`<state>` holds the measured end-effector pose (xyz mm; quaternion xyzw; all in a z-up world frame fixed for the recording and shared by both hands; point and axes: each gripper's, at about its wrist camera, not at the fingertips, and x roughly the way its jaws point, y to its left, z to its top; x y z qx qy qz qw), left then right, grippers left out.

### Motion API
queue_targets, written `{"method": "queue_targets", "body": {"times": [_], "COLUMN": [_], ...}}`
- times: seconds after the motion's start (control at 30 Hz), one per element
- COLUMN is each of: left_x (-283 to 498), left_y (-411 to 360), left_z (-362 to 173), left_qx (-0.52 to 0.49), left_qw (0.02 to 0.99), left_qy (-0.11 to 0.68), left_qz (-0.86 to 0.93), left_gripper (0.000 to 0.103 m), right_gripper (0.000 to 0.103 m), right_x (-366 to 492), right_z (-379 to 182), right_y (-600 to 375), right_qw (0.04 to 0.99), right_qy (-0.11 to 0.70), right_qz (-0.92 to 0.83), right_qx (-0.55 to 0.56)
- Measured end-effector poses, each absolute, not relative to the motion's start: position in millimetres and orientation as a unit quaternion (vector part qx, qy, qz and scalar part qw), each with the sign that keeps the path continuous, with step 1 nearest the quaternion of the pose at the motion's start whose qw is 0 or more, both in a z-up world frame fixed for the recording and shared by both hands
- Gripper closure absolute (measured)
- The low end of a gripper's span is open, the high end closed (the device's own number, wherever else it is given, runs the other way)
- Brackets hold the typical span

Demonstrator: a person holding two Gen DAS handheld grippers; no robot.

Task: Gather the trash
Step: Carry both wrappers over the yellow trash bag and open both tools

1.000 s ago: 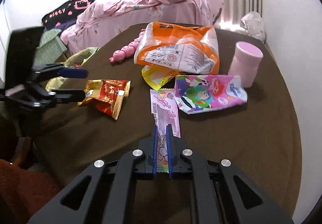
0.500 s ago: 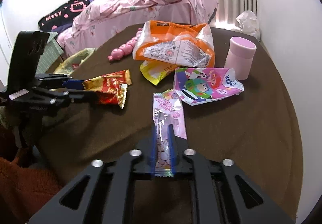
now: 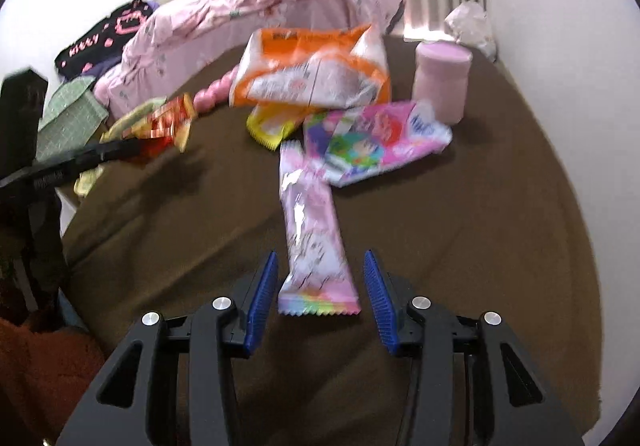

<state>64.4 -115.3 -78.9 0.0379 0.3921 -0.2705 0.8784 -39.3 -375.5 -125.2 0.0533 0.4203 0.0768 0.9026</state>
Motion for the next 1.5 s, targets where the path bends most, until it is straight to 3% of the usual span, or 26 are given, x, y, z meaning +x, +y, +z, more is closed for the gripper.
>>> {"method": "queue_targets", "body": {"times": [0.43,0.7,0.93,1.5], "left_x": [64,80,108,115], "left_y": [-75,9,83,138], "left_z": [-52,-16,-27,-71], "left_qx": [-0.009,-0.039,-0.112,-0.215], "left_qw": [0.907,0.953,0.953,0.928], "left_qy": [0.352,0.285,0.281,0.301], "left_qz": [-0.232,-0.092,0.007,0.048], "left_gripper": [0.059,0.059,0.059,0.059], "right_gripper": [0.073,0.073,0.073,0.073], "right_x": [-31,23,77,168], "right_z": [-69,-7,23,-36], "right_y": [-331,-278,-226,-82], "right_qw": [0.927,0.935,0.929,0.865], "right_qy": [0.350,0.293,0.282,0.356], "right_qz": [0.137,0.199,0.239,0.346], "right_qx": [-0.002,-0.018,0.003,-0.079]}}
